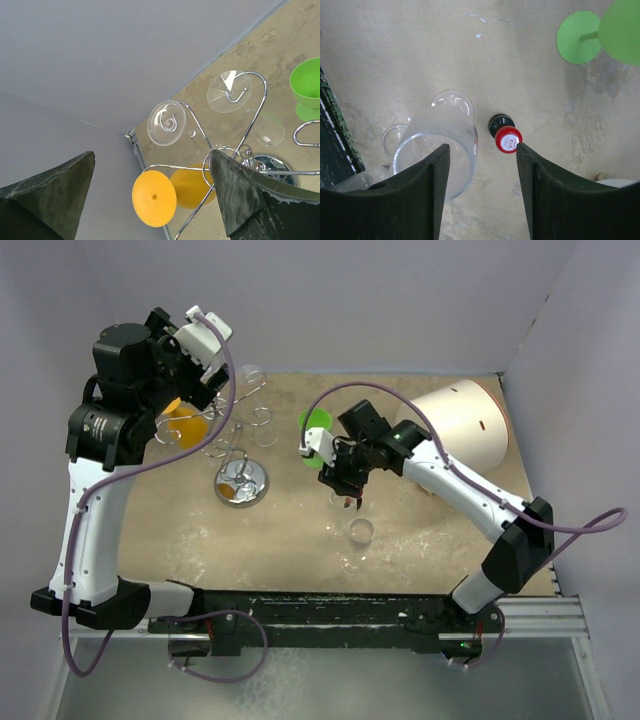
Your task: Place the wine glass upside down on the wine glass rack
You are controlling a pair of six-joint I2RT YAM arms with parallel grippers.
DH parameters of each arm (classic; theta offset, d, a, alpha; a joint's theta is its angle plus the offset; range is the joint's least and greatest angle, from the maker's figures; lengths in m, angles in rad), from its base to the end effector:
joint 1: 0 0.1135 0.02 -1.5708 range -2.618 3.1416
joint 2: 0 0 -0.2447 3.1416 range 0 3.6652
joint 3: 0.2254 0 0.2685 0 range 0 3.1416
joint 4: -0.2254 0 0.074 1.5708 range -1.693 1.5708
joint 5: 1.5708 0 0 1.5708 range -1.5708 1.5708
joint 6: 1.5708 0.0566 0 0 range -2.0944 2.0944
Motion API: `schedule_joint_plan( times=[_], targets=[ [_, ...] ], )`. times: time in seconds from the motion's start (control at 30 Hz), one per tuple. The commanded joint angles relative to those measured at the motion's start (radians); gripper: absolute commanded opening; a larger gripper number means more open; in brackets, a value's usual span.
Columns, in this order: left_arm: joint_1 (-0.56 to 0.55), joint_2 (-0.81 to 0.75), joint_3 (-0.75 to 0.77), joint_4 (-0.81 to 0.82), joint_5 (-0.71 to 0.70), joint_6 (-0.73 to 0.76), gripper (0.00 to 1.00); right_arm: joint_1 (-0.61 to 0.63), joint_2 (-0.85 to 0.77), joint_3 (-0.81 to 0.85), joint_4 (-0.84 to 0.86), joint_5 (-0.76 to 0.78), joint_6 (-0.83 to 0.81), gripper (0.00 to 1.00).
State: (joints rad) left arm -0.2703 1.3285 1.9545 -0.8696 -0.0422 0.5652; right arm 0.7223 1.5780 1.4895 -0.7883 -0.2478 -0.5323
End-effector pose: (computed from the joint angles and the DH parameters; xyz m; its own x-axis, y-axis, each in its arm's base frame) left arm 0.2559 -0.0684 0.5215 -0.0745 0.5759 -0.8141 0.3165 0.7878 0.5284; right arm 0.2686 0.2551 0.2958 -0.1119 -0.7544 -0.6468 -0.9464 0.2795 -0.1622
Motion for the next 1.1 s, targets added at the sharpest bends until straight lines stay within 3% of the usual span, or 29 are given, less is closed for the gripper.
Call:
schedule_joint_plan(
  times=[0.0,0.27,0.73,1.07],
  targets=[
    [0.006,-0.005,0.016,0.044,-0.012,0.003,0.99,0.013,0.006,-0.004,-0.001,0.023,-0.020,0.56],
    [0.005,-0.004,0.014,0.044,-0.011,0.009,0.99,0.026,0.008,-0.011,0.015,0.028,-0.026,0.41],
    [0.005,0.000,0.002,0.039,0.006,-0.003,0.99,0.029,0.023,-0.026,0.052,0.029,-0.044,0.29],
    [0.006,0.004,-0.007,0.048,-0.010,-0.016,0.99,0.030,0.007,0.078,0.030,-0.138,-0.052,0.02]
  ],
)
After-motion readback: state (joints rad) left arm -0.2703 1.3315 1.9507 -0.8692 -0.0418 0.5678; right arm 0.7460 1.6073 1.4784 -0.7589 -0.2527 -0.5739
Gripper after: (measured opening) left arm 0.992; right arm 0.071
